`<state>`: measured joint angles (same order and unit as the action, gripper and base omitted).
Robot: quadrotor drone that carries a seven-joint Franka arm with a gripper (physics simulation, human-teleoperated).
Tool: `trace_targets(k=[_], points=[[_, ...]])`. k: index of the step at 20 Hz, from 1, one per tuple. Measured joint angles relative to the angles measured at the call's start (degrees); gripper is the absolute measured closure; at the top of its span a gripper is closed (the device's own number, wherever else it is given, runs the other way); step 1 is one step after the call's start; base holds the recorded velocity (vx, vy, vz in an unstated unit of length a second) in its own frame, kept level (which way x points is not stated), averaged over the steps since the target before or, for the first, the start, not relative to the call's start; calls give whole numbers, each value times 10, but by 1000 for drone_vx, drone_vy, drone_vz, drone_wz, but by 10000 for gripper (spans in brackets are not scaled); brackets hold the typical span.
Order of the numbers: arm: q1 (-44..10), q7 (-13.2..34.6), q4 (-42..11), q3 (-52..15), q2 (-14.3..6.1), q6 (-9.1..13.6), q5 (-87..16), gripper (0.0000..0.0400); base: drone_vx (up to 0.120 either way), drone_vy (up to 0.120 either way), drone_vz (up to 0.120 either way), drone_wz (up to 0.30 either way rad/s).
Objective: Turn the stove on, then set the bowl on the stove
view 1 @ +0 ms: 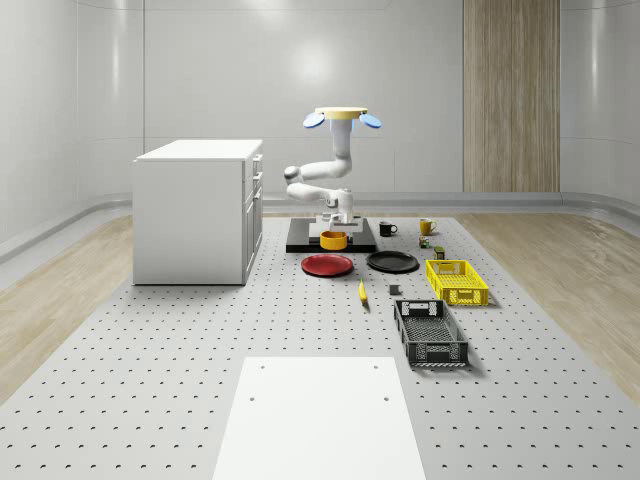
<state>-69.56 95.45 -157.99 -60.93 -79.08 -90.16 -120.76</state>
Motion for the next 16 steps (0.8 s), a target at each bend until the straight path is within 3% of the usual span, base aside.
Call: trace_targets(k=[16], points=[[0, 0, 0, 0, -1, -1, 0, 300, -120, 0, 0, 0]])
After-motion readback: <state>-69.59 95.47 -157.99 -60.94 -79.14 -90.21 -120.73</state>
